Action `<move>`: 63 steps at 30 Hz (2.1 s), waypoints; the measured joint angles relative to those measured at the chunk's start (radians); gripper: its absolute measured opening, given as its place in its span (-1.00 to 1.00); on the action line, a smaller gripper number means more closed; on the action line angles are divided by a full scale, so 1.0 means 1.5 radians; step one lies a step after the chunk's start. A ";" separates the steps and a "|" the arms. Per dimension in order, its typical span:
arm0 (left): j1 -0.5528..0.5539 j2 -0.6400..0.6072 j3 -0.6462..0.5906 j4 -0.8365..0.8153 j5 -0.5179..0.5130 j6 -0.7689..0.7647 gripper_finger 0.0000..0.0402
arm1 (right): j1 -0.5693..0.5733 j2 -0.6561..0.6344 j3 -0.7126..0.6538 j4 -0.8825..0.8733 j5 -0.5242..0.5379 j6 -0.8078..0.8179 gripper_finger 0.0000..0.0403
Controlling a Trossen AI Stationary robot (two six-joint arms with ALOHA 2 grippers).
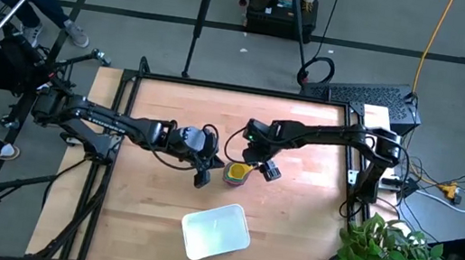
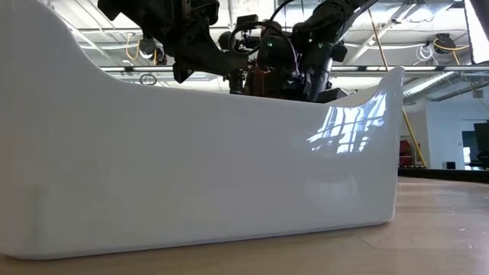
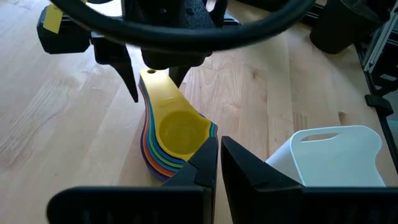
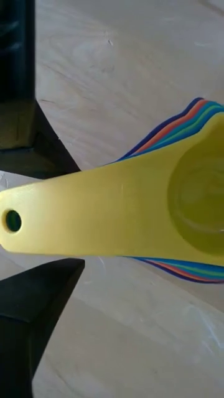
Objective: Nest measuring cups in basket
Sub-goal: Put the stacked measuring cups into the white bin
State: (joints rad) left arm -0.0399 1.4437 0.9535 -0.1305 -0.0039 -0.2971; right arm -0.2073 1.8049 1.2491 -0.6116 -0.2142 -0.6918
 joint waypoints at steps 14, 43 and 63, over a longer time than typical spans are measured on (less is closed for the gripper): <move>0.000 0.000 0.000 0.000 0.000 0.000 -0.88 | 0.000 -0.001 0.000 -0.008 -0.035 0.000 -0.27; 0.000 0.000 0.000 0.000 0.001 0.001 -0.88 | 0.022 0.012 0.000 -0.014 -0.028 0.069 0.03; 0.000 0.000 0.000 -0.004 -0.002 0.000 -0.88 | 0.022 0.019 0.000 -0.006 -0.015 0.060 -0.37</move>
State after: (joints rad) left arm -0.0402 1.4437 0.9535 -0.1371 -0.0063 -0.2966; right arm -0.1741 1.8339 1.2495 -0.6209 -0.2365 -0.6014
